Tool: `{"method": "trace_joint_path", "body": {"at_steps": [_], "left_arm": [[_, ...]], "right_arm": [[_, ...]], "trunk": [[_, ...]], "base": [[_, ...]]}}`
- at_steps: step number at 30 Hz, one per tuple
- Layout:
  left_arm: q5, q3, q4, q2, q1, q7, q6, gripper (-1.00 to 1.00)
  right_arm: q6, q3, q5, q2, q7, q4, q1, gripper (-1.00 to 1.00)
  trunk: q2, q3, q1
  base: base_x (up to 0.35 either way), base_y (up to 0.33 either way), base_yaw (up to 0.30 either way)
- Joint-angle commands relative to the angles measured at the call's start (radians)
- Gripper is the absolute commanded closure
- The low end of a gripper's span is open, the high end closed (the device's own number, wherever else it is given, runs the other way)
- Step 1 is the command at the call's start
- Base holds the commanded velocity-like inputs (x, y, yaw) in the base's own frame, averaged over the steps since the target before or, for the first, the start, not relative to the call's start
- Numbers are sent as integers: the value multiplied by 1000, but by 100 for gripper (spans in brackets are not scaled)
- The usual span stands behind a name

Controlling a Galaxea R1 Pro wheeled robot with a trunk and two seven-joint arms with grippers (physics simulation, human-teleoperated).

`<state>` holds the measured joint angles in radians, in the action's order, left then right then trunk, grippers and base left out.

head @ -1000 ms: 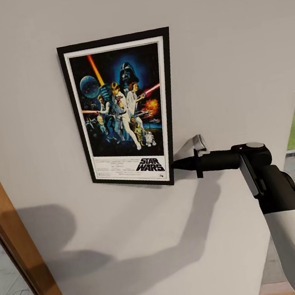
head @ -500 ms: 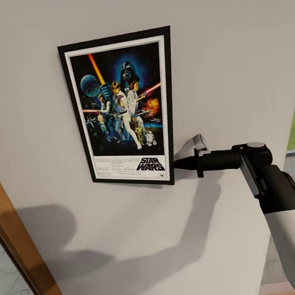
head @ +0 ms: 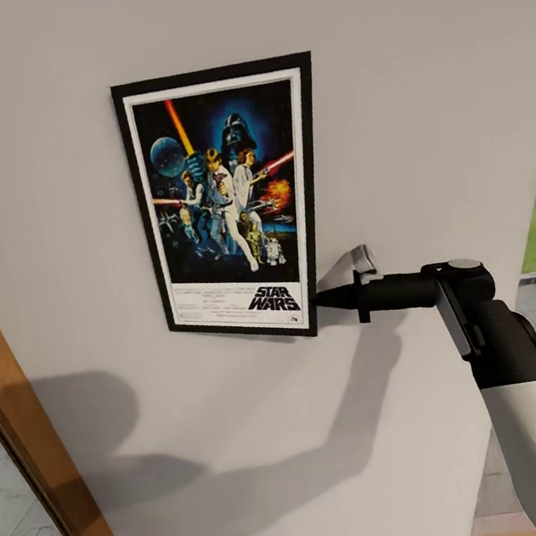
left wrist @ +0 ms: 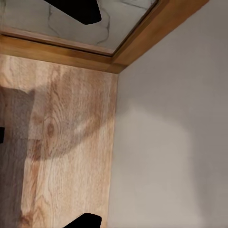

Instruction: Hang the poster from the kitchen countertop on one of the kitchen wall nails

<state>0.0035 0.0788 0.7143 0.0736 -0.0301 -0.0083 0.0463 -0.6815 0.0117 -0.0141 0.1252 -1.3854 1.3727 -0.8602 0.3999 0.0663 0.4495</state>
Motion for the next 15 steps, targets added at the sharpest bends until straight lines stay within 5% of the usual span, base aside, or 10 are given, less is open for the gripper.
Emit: {"method": "trace_joint_path", "body": {"at_steps": [1,2,3,15], "left_arm": [[1,1,1,0,-1,-1,2,-100],[1,1,2,0,-1,-1,1,-100],[1,1,2,0,-1,-1,1,-100],[1,1,2,0,-1,-1,2,-100]], "right_arm": [[-6,0,10,2,-2,-8,0,100],[-7,2,10,34,2,-83,0,100],[-7,2,10,34,3,-84,0,-100],[-7,2,8,36,3,-93,0,-100]], "trunk": [[0,0,0],[0,0,0],[0,0,0],[0,0,0]], "base": [[0,0,0],[0,0,0],[0,0,0],[0,0,0]]}}
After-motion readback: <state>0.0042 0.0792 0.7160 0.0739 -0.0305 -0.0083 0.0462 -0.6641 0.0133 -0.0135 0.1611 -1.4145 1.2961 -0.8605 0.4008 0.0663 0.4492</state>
